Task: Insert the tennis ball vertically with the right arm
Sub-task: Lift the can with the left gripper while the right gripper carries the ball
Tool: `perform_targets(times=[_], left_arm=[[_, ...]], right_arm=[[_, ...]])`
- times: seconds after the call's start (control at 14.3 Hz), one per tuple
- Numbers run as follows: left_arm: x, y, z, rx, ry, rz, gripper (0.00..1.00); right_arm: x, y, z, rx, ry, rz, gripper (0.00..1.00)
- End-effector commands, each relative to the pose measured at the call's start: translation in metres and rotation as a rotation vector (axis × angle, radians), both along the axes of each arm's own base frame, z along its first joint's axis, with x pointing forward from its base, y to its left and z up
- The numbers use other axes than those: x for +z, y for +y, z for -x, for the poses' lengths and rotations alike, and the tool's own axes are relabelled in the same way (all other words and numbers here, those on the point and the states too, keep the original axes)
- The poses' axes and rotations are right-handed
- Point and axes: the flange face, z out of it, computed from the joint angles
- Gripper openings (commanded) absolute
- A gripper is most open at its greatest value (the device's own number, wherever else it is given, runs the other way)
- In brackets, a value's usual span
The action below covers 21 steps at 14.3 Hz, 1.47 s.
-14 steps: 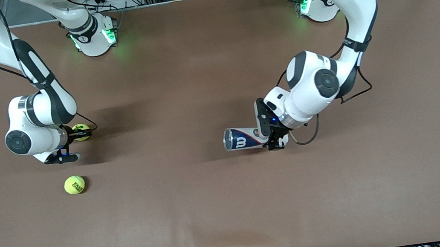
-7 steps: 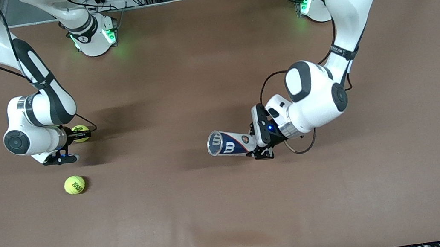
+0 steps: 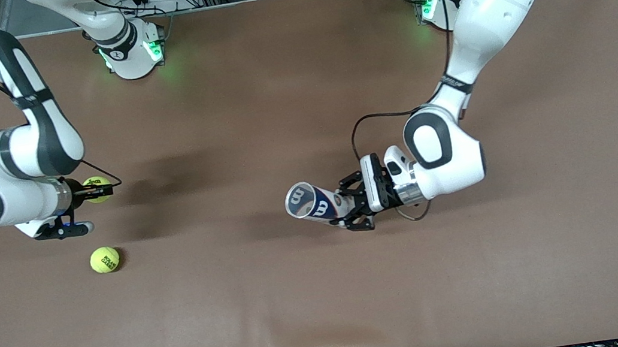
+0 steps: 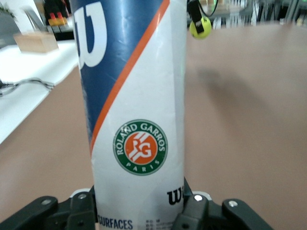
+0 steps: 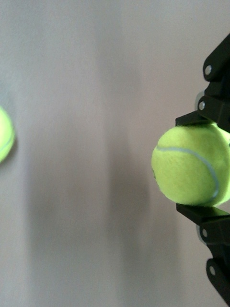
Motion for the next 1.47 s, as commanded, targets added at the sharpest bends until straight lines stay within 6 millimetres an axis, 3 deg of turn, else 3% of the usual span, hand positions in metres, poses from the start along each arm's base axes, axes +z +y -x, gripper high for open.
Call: perform_targets(times=[0.0,0.21,0.35,0.42,0.7,0.84,1.05,1.26,1.4], left_arm=[[-0.033,-0.040,0.006,0.022,0.024,0.164,0.60],[-0.056,-0.075,0.022,-0.011,0.082,0.253,0.61],[-0.061,-0.116,0.053,-0.010,0.107,0.305,0.61],[-0.073,-0.133,0.069,0.017,0.131,0.336,0.61],[-0.094,-0.173,0.092,0.054,0.085,0.408,0.62],[-0.098,-0.178,0.099,0.039,0.071,0.402,0.62],[-0.123,-0.179,0.110,0.033,0.043,0.387,0.63],[-0.136,-0.184,0.122,0.053,0.027,0.392,0.63],[-0.140,-0.189,0.129,0.056,0.039,0.395,0.63]], right_arm=[[0.036,0.016,-0.014,-0.026,0.019,-0.077,0.40],[0.070,0.046,-0.024,-0.048,0.022,-0.106,0.40],[0.093,0.090,-0.025,-0.098,0.041,-0.056,0.40],[0.104,0.112,-0.025,-0.122,0.039,-0.032,0.40],[0.131,0.189,-0.017,-0.209,0.011,0.042,0.40],[0.142,0.232,-0.009,-0.250,-0.018,0.069,0.40],[0.143,0.280,0.003,-0.340,-0.057,0.103,0.41],[0.144,0.312,0.014,-0.393,-0.088,0.116,0.41],[0.147,0.318,0.010,-0.468,-0.126,0.107,0.41]])
